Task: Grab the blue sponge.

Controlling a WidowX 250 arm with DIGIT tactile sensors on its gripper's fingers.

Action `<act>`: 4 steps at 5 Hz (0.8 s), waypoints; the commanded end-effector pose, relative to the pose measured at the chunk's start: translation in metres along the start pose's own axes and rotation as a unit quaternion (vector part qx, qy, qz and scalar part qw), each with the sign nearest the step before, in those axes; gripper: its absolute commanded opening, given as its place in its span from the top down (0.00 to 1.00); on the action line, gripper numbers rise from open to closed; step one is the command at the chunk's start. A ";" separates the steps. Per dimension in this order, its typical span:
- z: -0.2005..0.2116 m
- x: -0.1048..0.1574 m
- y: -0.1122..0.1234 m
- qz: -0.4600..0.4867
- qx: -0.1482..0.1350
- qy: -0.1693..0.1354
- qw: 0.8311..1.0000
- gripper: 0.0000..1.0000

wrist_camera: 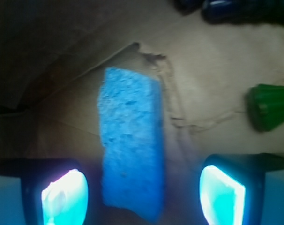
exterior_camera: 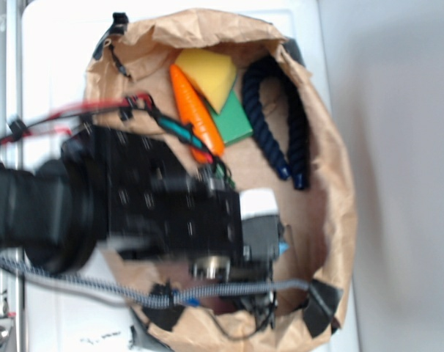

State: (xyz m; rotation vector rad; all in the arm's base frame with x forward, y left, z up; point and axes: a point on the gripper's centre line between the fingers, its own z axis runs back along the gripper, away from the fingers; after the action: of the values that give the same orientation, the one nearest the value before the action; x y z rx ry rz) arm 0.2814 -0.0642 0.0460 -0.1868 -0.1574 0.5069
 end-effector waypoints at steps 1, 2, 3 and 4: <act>-0.014 0.015 -0.022 -0.005 0.020 -0.044 0.999 0.00; -0.022 0.016 -0.023 -0.005 0.038 -0.050 0.998 0.97; -0.015 0.022 -0.020 0.000 0.033 -0.040 0.999 1.00; 0.003 0.027 -0.010 -0.003 0.016 -0.028 0.999 1.00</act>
State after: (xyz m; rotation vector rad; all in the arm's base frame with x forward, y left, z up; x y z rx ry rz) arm 0.2986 -0.0640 0.0339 -0.1111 -0.1339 0.4993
